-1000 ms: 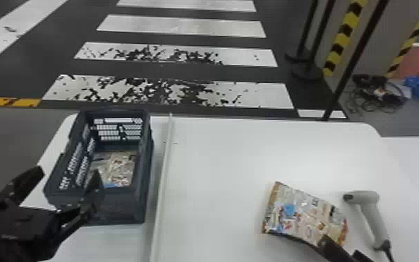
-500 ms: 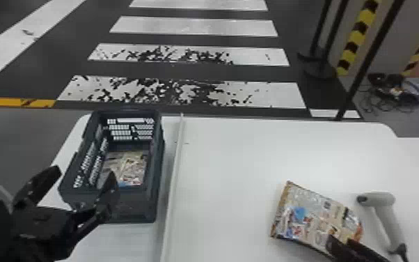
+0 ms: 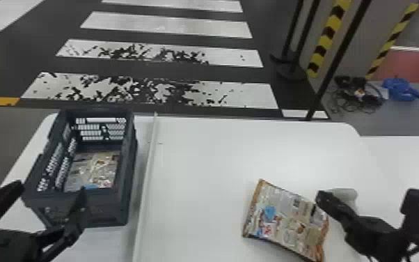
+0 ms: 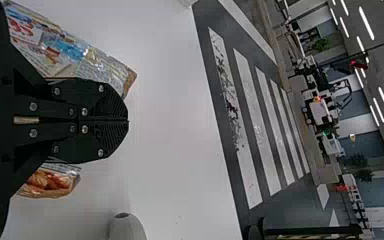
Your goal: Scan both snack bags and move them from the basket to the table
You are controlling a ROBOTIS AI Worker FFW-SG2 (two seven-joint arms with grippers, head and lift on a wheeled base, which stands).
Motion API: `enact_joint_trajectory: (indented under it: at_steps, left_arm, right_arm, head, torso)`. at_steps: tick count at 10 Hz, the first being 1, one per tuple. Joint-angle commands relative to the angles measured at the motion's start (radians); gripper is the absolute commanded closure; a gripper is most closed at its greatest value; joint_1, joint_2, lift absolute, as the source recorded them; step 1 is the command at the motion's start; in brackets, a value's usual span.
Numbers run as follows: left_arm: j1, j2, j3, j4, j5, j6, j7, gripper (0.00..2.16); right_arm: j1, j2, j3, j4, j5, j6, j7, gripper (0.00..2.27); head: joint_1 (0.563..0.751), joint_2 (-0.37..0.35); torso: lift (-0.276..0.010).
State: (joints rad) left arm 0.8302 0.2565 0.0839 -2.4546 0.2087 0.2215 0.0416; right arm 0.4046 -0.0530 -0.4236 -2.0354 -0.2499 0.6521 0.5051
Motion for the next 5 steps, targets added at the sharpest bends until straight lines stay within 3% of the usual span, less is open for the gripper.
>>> enact_joint_trajectory:
  at_steps: [1, 5]
  left_arm:
    - [0.017, -0.013, -0.001, -0.012, -0.02, -0.007, 0.003, 0.03]
    - [0.03, -0.014, -0.001, -0.017, -0.034, -0.007, 0.003, 0.03]
  right_arm:
    - [-0.078, -0.037, -0.001, 0.106, 0.04, -0.033, 0.021, 2.25]
    - [-0.159, -0.119, 0.037, 0.302, 0.106, -0.147, 0.046, 2.25]
  head:
    - [0.695, -0.126]
    - [0.695, -0.165]
  torso:
    - [-0.098]
    - [-0.098]
